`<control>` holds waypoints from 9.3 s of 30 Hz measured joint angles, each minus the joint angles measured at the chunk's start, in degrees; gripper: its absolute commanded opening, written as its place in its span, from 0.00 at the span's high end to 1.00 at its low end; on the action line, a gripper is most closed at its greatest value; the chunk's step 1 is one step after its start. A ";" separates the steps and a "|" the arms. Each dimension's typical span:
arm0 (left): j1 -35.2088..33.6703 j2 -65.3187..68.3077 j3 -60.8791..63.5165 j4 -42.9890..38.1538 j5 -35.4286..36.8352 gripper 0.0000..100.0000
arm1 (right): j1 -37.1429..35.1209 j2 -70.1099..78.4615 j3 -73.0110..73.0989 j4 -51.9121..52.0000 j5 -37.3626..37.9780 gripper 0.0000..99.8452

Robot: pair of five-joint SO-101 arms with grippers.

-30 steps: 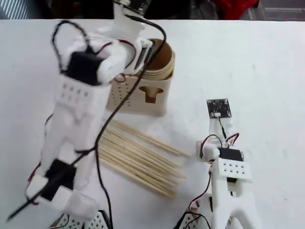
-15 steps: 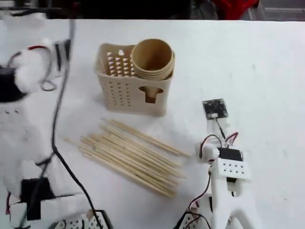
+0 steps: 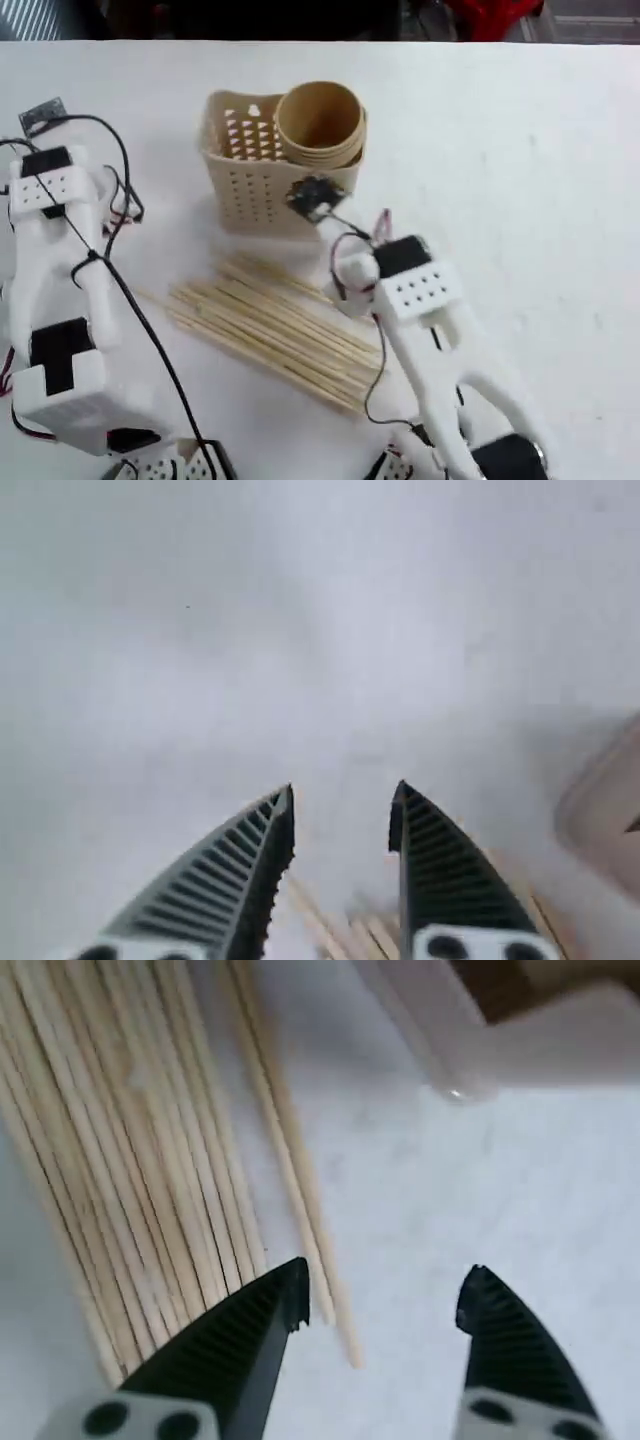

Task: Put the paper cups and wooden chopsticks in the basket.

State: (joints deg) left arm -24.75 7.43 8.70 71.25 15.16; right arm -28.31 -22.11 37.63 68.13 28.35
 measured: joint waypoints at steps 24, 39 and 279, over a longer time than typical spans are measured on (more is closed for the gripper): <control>-2.64 0.00 7.82 -15.12 0.18 0.83 | -5.10 26.55 -1.85 -22.07 7.82 0.97; -2.64 0.00 7.82 -15.12 0.18 0.83 | -4.75 13.19 3.69 -15.56 5.63 0.98; -4.13 0.26 9.93 -16.79 0.18 0.83 | -14.51 2.37 8.88 -15.30 4.40 0.81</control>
State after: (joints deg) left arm -28.88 7.69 18.64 54.46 15.34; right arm -42.81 -19.74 46.51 52.84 32.75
